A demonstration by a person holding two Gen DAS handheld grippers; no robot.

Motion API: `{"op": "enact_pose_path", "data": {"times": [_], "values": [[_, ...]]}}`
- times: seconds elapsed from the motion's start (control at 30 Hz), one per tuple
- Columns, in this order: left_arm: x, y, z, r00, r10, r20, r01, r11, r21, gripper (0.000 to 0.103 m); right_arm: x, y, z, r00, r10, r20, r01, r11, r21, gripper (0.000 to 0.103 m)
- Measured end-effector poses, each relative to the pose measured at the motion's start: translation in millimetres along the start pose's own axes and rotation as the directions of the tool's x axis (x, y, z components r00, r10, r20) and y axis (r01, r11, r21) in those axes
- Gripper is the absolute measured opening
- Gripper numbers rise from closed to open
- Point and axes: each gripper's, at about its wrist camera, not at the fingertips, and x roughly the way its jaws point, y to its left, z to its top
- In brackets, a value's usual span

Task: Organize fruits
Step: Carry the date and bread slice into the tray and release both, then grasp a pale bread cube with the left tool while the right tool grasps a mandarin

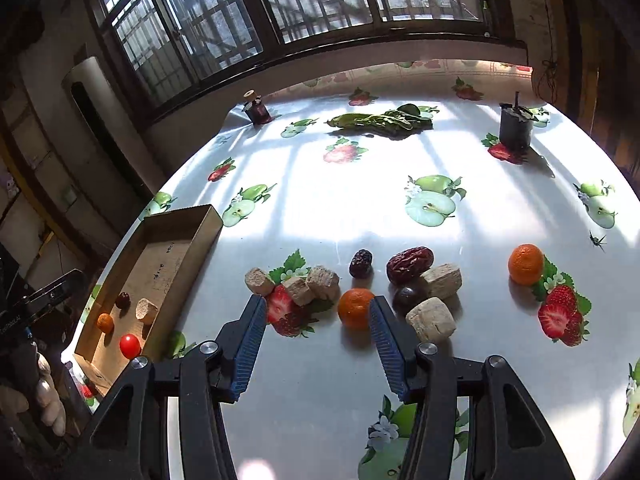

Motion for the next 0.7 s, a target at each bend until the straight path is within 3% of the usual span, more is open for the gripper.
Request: {"op": "enact_pose_path", "data": {"times": [0.17, 0.3, 0.37, 0.47, 0.7], "values": [[44.4, -49.6, -6.9, 0.995, -0.056, -0.088, 0.061, 0.997, 0.047, 0.086, -1.6, -53.5, -5.5, 0.998, -0.054, -0.023, 0.055, 0.996, 0.074, 0.057], [70.6, -77.4, -7.8, 0.994, -0.036, -0.101, 0.048, 0.992, 0.118, 0.084, -4.2, -85.3, -6.0, 0.998, -0.059, -0.017, 0.061, 0.989, 0.137, 0.057], [79.7, -85.0, -8.8, 0.993, -0.052, -0.111, 0.068, 0.987, 0.145, 0.067, -8.5, -102.9, -1.0, 0.998, -0.066, -0.002, 0.065, 0.982, 0.176, 0.057], [94.8, -96.0, -12.7, 0.990, -0.051, -0.129, 0.076, 0.977, 0.197, 0.053, -11.5, -123.7, 10.1, 0.993, -0.116, 0.004, 0.112, 0.970, 0.214, 0.057], [121.3, -115.9, -18.4, 0.993, -0.033, -0.113, 0.066, 0.951, 0.303, 0.051, 20.7, -136.1, 28.5, 0.989, -0.143, -0.029, 0.146, 0.966, 0.211, 0.057]]}}
